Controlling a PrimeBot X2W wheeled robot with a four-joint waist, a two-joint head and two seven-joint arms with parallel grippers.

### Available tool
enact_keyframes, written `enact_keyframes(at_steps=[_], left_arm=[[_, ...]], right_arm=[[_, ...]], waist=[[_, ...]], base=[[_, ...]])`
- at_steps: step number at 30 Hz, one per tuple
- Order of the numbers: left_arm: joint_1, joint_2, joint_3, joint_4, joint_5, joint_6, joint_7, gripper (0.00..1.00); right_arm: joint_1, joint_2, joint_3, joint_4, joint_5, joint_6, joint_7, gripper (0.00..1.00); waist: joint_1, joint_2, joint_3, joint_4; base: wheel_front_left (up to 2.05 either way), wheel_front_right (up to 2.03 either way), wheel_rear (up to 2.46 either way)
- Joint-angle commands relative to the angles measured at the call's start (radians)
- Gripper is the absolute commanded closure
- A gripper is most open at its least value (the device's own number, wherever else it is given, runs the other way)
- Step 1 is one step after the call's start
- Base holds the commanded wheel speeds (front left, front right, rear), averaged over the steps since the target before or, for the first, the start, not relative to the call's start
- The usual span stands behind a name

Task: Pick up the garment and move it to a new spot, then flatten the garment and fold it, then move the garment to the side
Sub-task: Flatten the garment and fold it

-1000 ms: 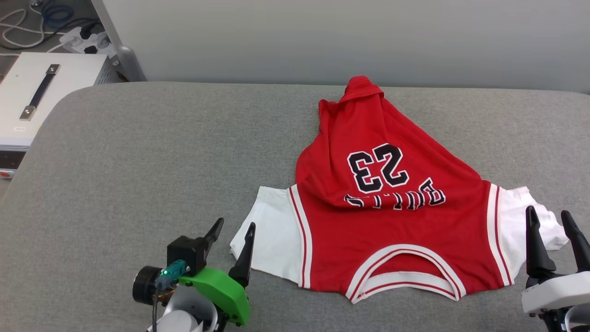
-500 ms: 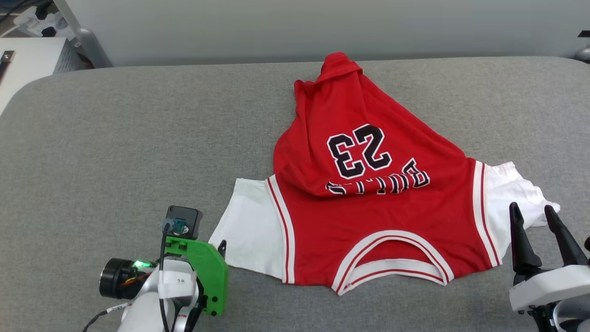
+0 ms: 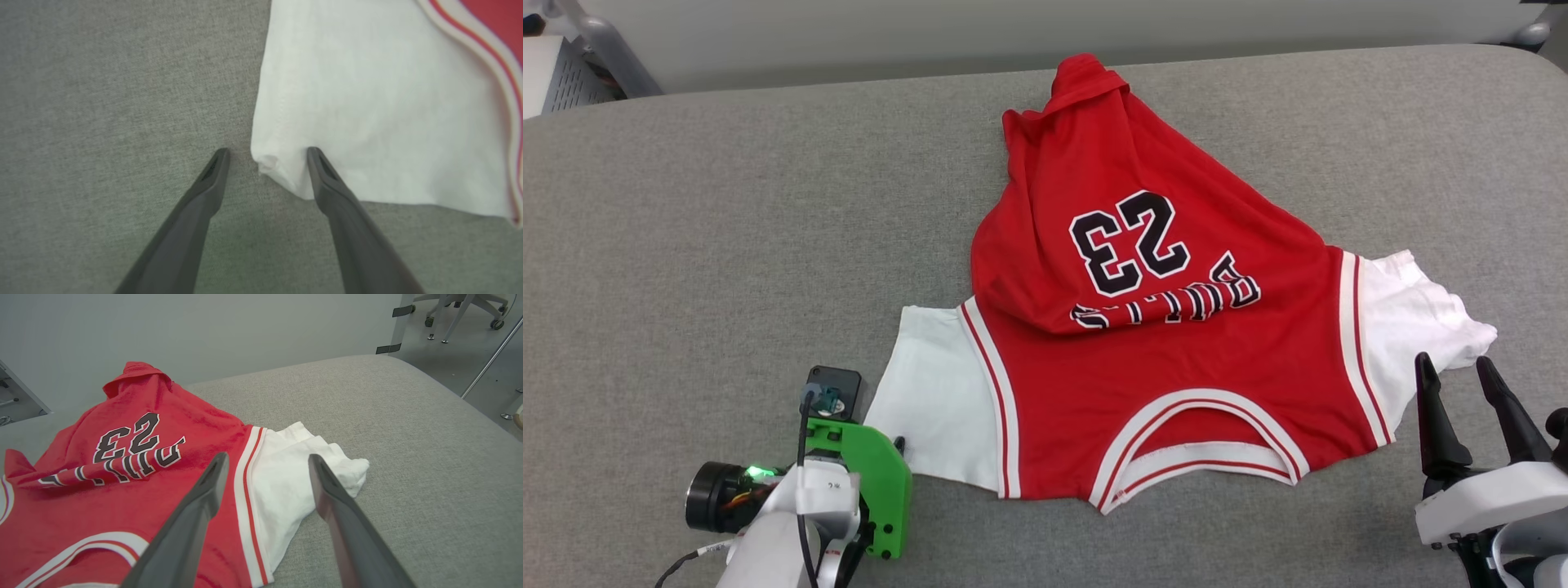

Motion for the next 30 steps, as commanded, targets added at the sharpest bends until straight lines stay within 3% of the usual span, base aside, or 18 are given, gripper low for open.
enact_keyframes(at_steps=[1, 7, 12, 19, 30], left_arm=[[-0.006, 0.007, 0.002, 0.036, -0.01, 0.004, 0.002, 1.0], [-0.024, 0.008, 0.033, 0.042, -0.018, 0.025, -0.106, 1.0], [-0.036, 0.01, 0.082, 0.003, -0.036, 0.042, -0.245, 1.0], [0.002, 0.012, 0.099, -0.042, -0.054, 0.054, -0.278, 1.0], [0.089, 0.003, 0.09, -0.158, -0.103, 0.052, -0.212, 1.0]], right_arm=[[-0.017, -0.006, 0.006, 0.006, 0.002, -0.001, -0.006, 0.0], [-0.009, -0.019, 0.002, 0.025, 0.004, -0.001, 0.003, 0.0], [0.013, -0.042, 0.011, 0.048, 0.01, -0.001, 0.071, 0.0], [0.042, -0.07, -0.003, 0.051, 0.006, -0.001, 0.176, 0.0], [0.032, -0.147, -0.125, -0.008, -0.001, -0.001, 0.678, 0.0]], waist=[[0.0, -0.0001, 0.003, 0.002], [0.0, -0.0001, -0.021, 0.03], [0.0, -0.0001, -0.061, 0.066], [0.0, -0.0001, -0.097, 0.108], [0.0, -0.0001, -0.075, 0.15]], base=[[0.0, 0.0, 0.0], [0.0, 0.0, 0.0], [0.0, 0.0, 0.0], [0.0, 0.0, 0.0], [0.0, 0.0, 0.0]])
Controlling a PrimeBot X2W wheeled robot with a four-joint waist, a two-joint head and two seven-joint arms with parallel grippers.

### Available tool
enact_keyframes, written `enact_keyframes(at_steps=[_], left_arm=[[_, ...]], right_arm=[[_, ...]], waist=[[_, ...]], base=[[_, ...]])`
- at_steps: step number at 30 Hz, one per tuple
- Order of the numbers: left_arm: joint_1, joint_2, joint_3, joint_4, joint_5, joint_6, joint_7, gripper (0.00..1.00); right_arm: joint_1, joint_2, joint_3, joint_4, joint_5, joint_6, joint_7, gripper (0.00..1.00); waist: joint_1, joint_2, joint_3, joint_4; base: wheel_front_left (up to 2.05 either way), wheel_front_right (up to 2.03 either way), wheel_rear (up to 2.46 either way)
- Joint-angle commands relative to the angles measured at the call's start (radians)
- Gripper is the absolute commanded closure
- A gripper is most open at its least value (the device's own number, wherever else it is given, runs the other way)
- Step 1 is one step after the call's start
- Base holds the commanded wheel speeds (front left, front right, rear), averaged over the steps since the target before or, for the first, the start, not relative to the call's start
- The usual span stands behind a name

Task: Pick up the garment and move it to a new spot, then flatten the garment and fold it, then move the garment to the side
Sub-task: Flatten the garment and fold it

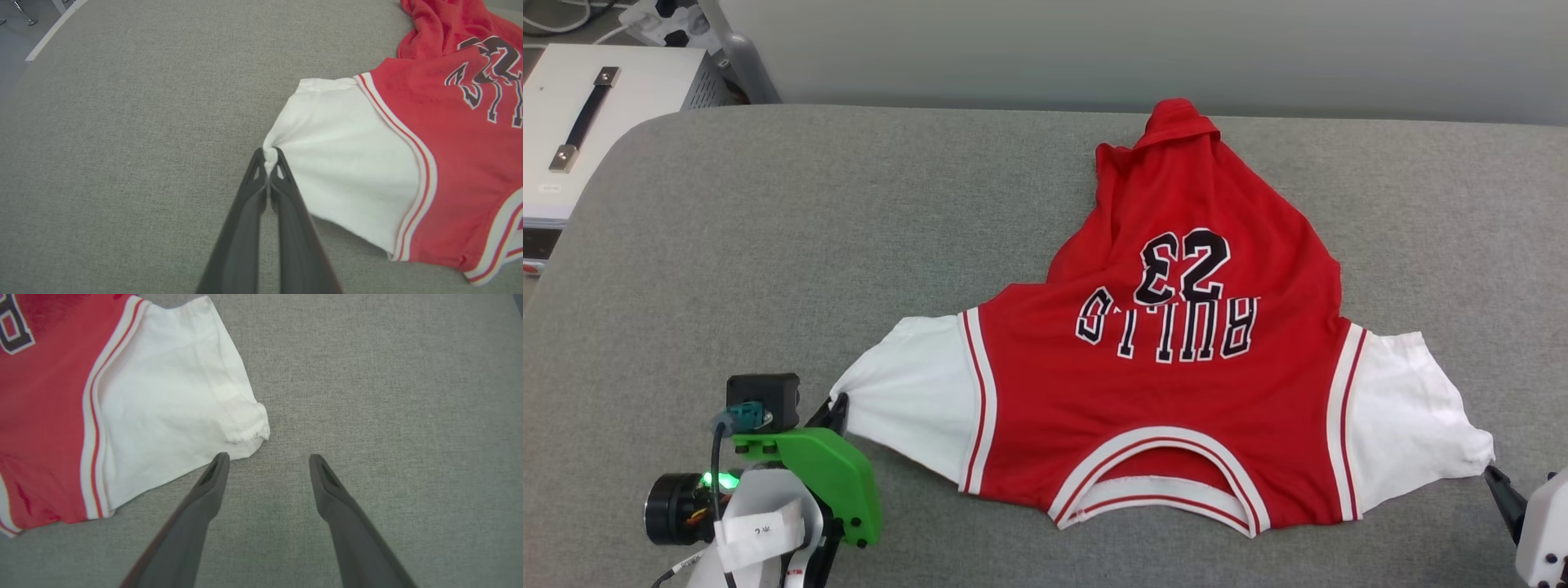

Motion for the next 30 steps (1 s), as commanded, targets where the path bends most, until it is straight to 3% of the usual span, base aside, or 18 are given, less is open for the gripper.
enact_keyframes(at_steps=[1, 7, 14, 23, 24, 25, 26, 27, 30], left_arm=[[0.01, 0.002, 0.0, -0.017, -0.005, 0.004, 0.006, 1.0], [-0.004, 0.001, -0.015, -0.052, -0.008, 0.001, 0.021, 1.0], [-0.022, -0.004, -0.039, -0.065, -0.005, -0.002, 0.029, 1.0], [-0.041, 0.001, -0.052, -0.075, -0.01, -0.011, 0.034, 1.0], [-0.042, 0.003, -0.052, -0.076, -0.011, -0.011, 0.034, 1.0], [-0.044, 0.004, -0.053, -0.076, -0.011, -0.012, 0.035, 1.0], [-0.045, 0.006, -0.053, -0.075, -0.012, -0.012, 0.035, 1.0], [-0.045, 0.007, -0.052, -0.074, -0.013, -0.012, 0.035, 1.0], [-0.039, 0.012, -0.05, -0.069, -0.017, -0.011, 0.036, 1.0]], right_arm=[[-0.023, -0.008, -0.003, -0.012, -0.002, -0.001, 0.051, 0.0], [-0.09, -0.03, 0.019, -0.013, -0.009, -0.001, 0.18, 0.0], [-0.132, -0.055, 0.077, 0.033, -0.076, -0.001, 0.209, 0.0], [-0.137, -0.053, 0.126, 0.118, -0.065, -0.001, 0.218, 0.0], [-0.134, -0.053, 0.132, 0.126, -0.06, -0.001, 0.223, 0.26], [-0.132, -0.055, 0.14, 0.135, -0.055, -0.001, 0.225, 0.64], [-0.131, -0.057, 0.145, 0.141, -0.051, -0.001, 0.224, 0.95], [-0.131, -0.058, 0.148, 0.146, -0.046, -0.001, 0.219, 1.0], [-0.132, -0.065, 0.144, 0.147, -0.034, -0.001, 0.196, 1.0]], waist=[[0.0, 0.0, 0.015, 0.009], [0.0, 0.0, 0.051, 0.025], [0.0, 0.0, 0.086, 0.044], [0.0, 0.0, 0.122, 0.065], [0.0, 0.0, 0.122, 0.066], [0.0, 0.0, 0.122, 0.067], [0.0, 0.0, 0.121, 0.067], [0.0, 0.0, 0.117, 0.067], [0.0, 0.0, 0.096, 0.062]], base=[[0.0, 0.0, 0.0], [0.0, 0.0, 0.0], [0.0, 0.0, 0.0], [0.0, 0.0, 0.0], [0.0, 0.0, 0.0], [0.0, 0.0, 0.0], [0.0, 0.0, 0.0], [0.0, 0.0, 0.0], [0.0, 0.0, 0.0]])
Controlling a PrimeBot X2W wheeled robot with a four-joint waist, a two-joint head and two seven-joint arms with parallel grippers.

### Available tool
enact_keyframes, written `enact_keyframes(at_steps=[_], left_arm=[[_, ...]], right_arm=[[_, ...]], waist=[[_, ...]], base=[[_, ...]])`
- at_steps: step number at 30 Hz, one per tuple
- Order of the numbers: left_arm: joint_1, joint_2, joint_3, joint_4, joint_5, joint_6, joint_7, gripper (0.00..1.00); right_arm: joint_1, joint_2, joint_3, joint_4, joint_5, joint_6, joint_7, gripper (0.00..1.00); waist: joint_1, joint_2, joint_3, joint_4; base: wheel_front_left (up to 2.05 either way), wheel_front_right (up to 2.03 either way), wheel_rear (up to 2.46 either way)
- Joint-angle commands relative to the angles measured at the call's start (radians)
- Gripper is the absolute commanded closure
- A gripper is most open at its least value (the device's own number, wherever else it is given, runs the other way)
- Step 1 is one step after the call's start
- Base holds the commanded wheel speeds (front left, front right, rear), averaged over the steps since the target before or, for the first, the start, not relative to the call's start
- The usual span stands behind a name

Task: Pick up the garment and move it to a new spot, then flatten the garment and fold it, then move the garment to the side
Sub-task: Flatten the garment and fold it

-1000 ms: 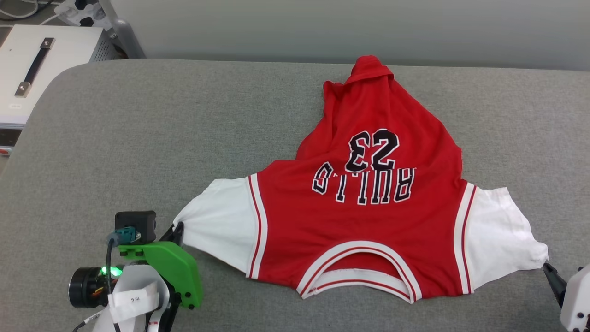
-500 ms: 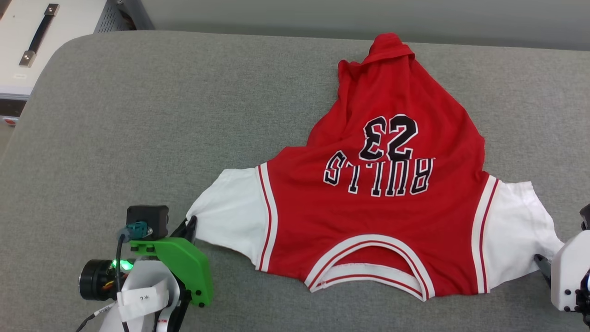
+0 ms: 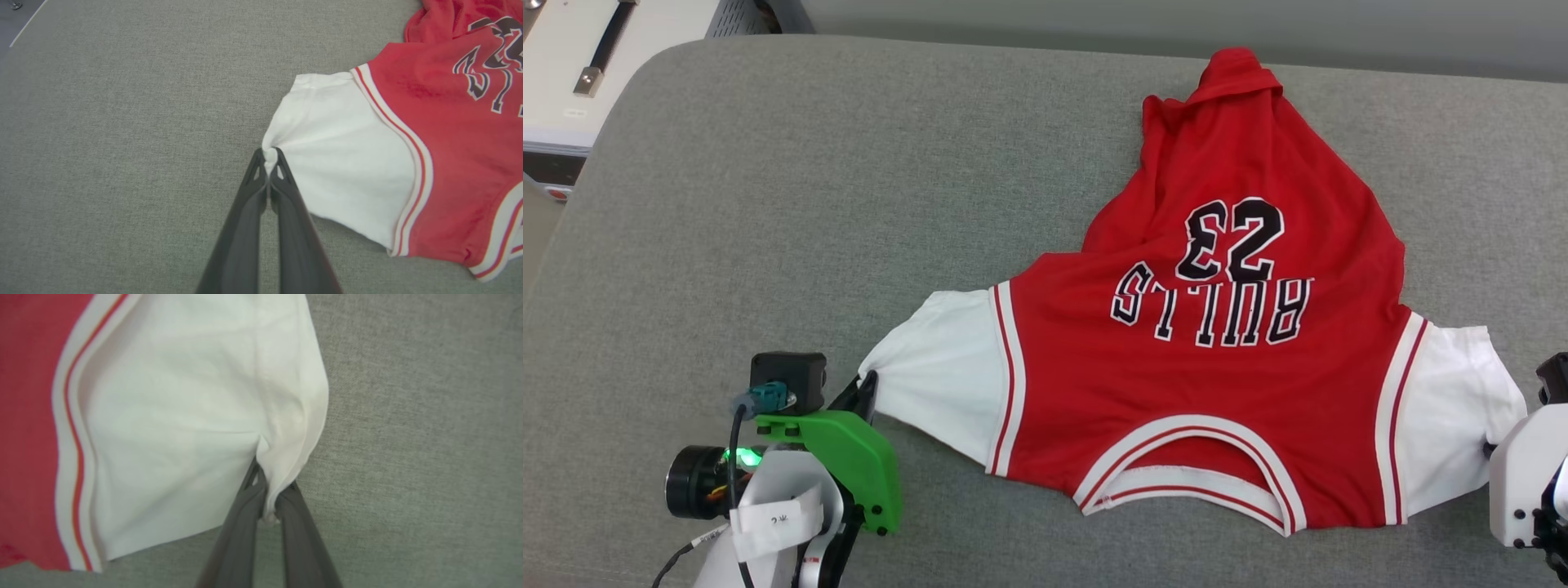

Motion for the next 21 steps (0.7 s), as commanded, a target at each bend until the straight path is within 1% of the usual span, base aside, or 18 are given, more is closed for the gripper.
enact_keyframes(at_steps=[1, 8, 11, 13, 15, 17, 21], left_arm=[[-0.008, 0.011, 0.005, 0.002, -0.007, -0.005, 0.0, 1.0], [0.008, 0.041, 0.018, -0.021, -0.015, -0.014, -0.001, 1.0], [0.007, 0.06, 0.027, -0.049, -0.021, -0.021, 0.009, 1.0], [0.003, 0.062, 0.038, -0.074, -0.044, -0.028, 0.012, 1.0], [-0.003, 0.054, 0.059, -0.097, -0.084, -0.032, 0.009, 1.0], [-0.008, 0.067, 0.074, -0.117, -0.096, -0.039, 0.01, 1.0], [-0.03, 0.074, 0.107, -0.172, -0.139, -0.05, 0.007, 1.0]], right_arm=[[0.01, 0.004, 0.008, 0.023, 0.007, -0.001, -0.003, 1.0], [-0.002, -0.051, -0.029, -0.054, 0.042, -0.001, -0.05, 1.0], [-0.021, -0.07, -0.048, -0.1, 0.1, -0.001, -0.063, 1.0], [-0.041, -0.086, -0.063, -0.128, 0.144, -0.001, -0.076, 1.0], [-0.061, -0.12, -0.071, -0.15, 0.165, -0.001, -0.095, 1.0], [-0.085, -0.151, -0.073, -0.17, 0.18, -0.001, -0.116, 1.0], [-0.142, -0.174, -0.088, -0.201, 0.228, -0.001, -0.142, 1.0]], waist=[[0.0, 0.0, -0.021, -0.008], [0.0, 0.0, -0.107, -0.037], [0.0, 0.0, -0.149, -0.051], [0.0, 0.0, -0.173, -0.06], [0.0, 0.0, -0.191, -0.068], [0.0, 0.0, -0.207, -0.077], [0.0, 0.0, -0.231, -0.091]], base=[[0.0, 0.0, 0.0], [0.0, 0.0, 0.0], [0.0, 0.0, 0.0], [0.0, 0.0, 0.0], [0.0, 0.0, 0.0], [0.0, 0.0, 0.0], [0.0, 0.0, 0.0]])
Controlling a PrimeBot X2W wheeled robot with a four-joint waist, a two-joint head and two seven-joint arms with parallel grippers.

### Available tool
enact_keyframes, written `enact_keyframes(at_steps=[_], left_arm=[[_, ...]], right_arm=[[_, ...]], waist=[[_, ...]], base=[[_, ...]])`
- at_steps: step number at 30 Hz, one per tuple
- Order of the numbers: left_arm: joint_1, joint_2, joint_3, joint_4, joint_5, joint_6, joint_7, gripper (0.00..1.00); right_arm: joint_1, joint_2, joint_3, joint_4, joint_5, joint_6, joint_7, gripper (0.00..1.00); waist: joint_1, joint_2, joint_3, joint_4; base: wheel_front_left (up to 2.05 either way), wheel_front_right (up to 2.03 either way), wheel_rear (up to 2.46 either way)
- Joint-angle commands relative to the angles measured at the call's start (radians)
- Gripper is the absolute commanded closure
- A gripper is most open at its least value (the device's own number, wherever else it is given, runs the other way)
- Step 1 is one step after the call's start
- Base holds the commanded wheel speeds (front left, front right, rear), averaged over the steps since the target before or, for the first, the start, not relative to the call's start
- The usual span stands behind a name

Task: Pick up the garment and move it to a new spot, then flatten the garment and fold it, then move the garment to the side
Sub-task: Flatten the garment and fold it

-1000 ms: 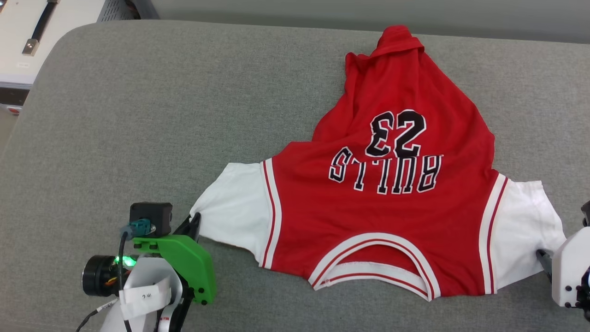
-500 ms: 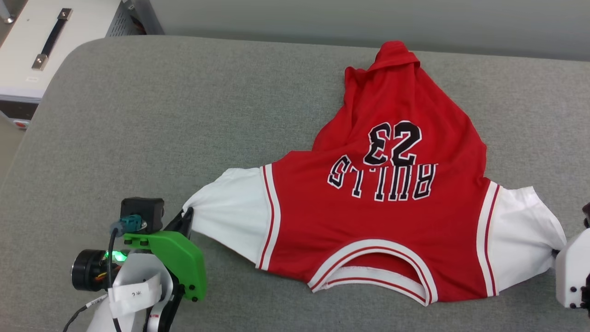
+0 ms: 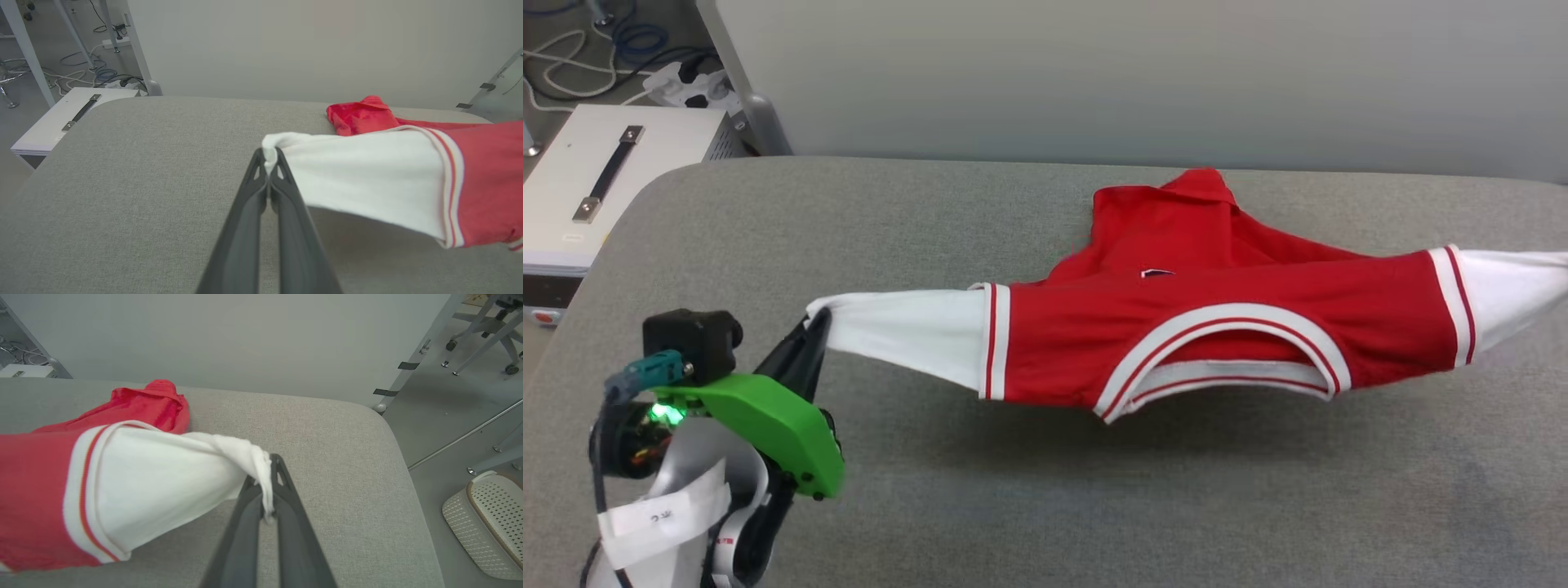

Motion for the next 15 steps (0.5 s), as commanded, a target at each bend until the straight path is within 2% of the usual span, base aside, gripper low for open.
enact_keyframes(at_steps=[1, 9, 15], left_arm=[[-0.038, 0.02, 0.022, -0.026, -0.007, -0.002, -0.008, 1.0], [-0.169, 0.062, 0.083, -0.145, -0.032, -0.009, -0.018, 1.0], [-0.276, 0.078, 0.117, -0.177, -0.049, -0.009, -0.03, 1.0]], right_arm=[[-0.036, -0.02, -0.01, -0.017, 0.012, -0.001, -0.015, 1.0], [-0.179, -0.062, -0.035, -0.056, 0.052, -0.001, -0.049, 1.0], [-0.271, -0.079, -0.018, -0.043, 0.061, -0.001, -0.06, 1.0]], waist=[[0.0, 0.0, -0.034, -0.027], [0.0, 0.0, -0.062, -0.044], [0.0, 0.0, -0.073, -0.053]], base=[[0.0, 0.0, 0.0], [0.0, 0.0, 0.0], [0.0, 0.0, 0.0]])
